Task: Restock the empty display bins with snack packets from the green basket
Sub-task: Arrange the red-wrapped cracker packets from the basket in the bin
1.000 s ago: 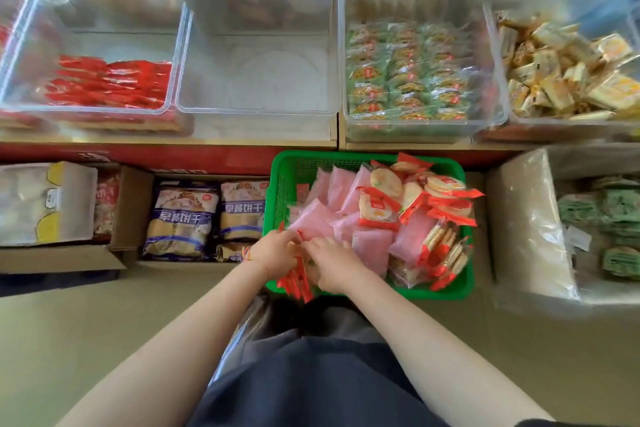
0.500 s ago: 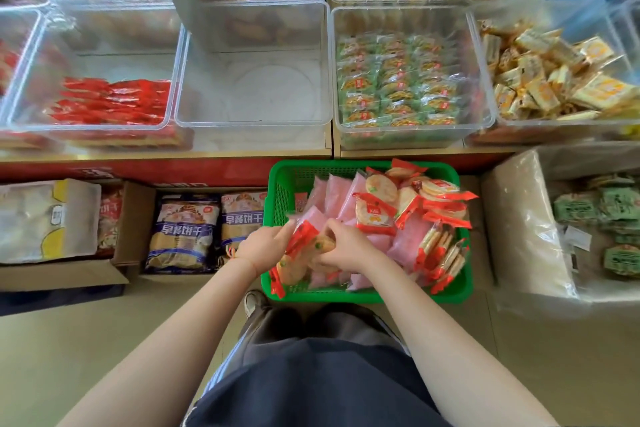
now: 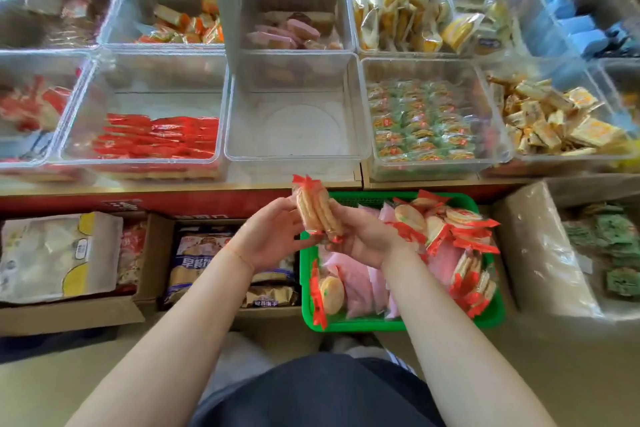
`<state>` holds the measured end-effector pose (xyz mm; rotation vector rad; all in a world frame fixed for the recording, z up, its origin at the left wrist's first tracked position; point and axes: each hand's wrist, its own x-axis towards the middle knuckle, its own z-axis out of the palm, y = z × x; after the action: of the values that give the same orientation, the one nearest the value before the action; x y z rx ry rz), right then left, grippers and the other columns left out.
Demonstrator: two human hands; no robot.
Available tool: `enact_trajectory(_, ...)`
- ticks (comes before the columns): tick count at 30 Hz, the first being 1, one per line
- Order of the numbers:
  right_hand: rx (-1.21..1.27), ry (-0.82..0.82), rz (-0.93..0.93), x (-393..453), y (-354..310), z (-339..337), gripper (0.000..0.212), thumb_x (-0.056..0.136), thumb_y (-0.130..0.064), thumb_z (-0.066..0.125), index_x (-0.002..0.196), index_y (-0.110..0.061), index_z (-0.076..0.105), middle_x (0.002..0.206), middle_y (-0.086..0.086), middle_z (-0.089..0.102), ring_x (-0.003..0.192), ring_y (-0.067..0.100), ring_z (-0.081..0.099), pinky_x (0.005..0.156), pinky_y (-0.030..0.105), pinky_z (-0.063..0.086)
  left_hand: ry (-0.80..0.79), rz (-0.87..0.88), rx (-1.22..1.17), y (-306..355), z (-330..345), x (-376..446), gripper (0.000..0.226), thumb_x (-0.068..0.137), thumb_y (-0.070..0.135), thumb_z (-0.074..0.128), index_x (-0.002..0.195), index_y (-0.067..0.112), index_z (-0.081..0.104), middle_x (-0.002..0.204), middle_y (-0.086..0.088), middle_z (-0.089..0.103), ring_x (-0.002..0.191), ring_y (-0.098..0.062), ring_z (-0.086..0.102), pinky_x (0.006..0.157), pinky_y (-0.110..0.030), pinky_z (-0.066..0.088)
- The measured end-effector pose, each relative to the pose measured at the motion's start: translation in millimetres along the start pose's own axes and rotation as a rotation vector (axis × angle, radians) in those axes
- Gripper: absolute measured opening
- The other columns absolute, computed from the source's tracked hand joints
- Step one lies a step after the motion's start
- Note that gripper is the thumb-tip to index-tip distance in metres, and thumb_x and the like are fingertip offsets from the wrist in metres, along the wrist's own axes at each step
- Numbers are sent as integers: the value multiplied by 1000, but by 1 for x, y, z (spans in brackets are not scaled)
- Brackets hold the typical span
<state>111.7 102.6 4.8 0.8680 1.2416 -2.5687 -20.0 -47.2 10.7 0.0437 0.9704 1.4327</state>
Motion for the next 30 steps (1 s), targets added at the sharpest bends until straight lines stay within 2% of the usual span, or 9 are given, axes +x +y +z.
enact_trajectory(4, -59, 119, -27, 57, 11, 78, 50, 97, -45, 53, 123, -4, 64, 102, 13, 66, 89, 24, 62, 74, 36, 50, 70, 46, 81, 42, -55, -29, 52, 91, 25, 62, 136, 2, 50, 129, -26, 53, 119, -38, 53, 111, -60, 33)
enact_trajectory(8, 15, 158, -7, 116, 22, 168, 54, 98, -56, 41, 116, -14, 70, 100, 13, 66, 81, 24, 61, 72, 39, 44, 150, 42, 245, 100, -130, -68, 36, 88, 26, 69, 119, 11, 62, 118, -10, 69, 109, -22, 65, 97, -49, 51)
enact_trajectory(10, 81, 118, -15, 140, 23, 210, 59, 96, -64, 36, 114, -21, 73, 108, 15, 70, 92, 30, 66, 85, 47, 47, 158, 48, 306, 134, -171, -88, 43, 83, 30, 73, 122, 15, 62, 119, -8, 70, 109, -22, 66, 91, -45, 55)
enact_trajectory(14, 96, 99, -6, 179, 13, 281, 57, 97, -55, 50, 135, -12, 59, 132, 20, 62, 124, 36, 58, 108, 56, 40, 216, 54, 330, 192, -240, -120, 41, 86, 23, 71, 124, 8, 61, 114, -11, 71, 102, -26, 68, 95, -46, 50)
enact_trajectory(17, 138, 209, -49, 203, 0, 312, 48, 98, -45, 52, 129, -10, 62, 125, 19, 65, 116, 34, 62, 96, 50, 52, 237, 108, 232, 225, -275, -133, 22, 86, 18, 70, 107, 10, 68, 101, -17, 66, 81, -24, 62, 71, -35, 47)
enact_trajectory(20, 171, 326, -106, 218, -9, 326, 39, 98, -36, 55, 124, -8, 63, 112, 17, 69, 97, 27, 68, 82, 43, 57, 275, 164, 193, 248, -298, -136, 13, 90, 15, 66, 103, 13, 66, 85, -5, 68, 59, -10, 62, 47, -19, 40)
enact_trajectory(24, 172, 452, -152, 235, -13, 323, 34, 95, -27, 61, 124, -9, 63, 113, 16, 70, 99, 27, 68, 91, 43, 53, 280, 162, 198, 267, -314, -130, 22, 87, 14, 71, 108, 15, 65, 92, -6, 72, 73, -17, 66, 60, -27, 45)
enact_trajectory(28, 140, 628, -227, 250, -23, 313, 33, 91, -15, 67, 122, -6, 62, 90, 10, 72, 76, 20, 70, 69, 36, 53, 353, 213, 232, 295, -312, -119, 19, 88, 4, 66, 105, 7, 59, 90, -14, 68, 73, -23, 70, 62, -34, 60)
enact_trajectory(30, 110, 639, -239, 257, -31, 309, 31, 88, -9, 69, 119, -7, 63, 101, 15, 72, 85, 26, 71, 64, 37, 55, 426, 277, 247, 311, -317, -106, 23, 86, -2, 66, 104, 5, 55, 95, -17, 64, 74, -26, 68, 70, -37, 61)
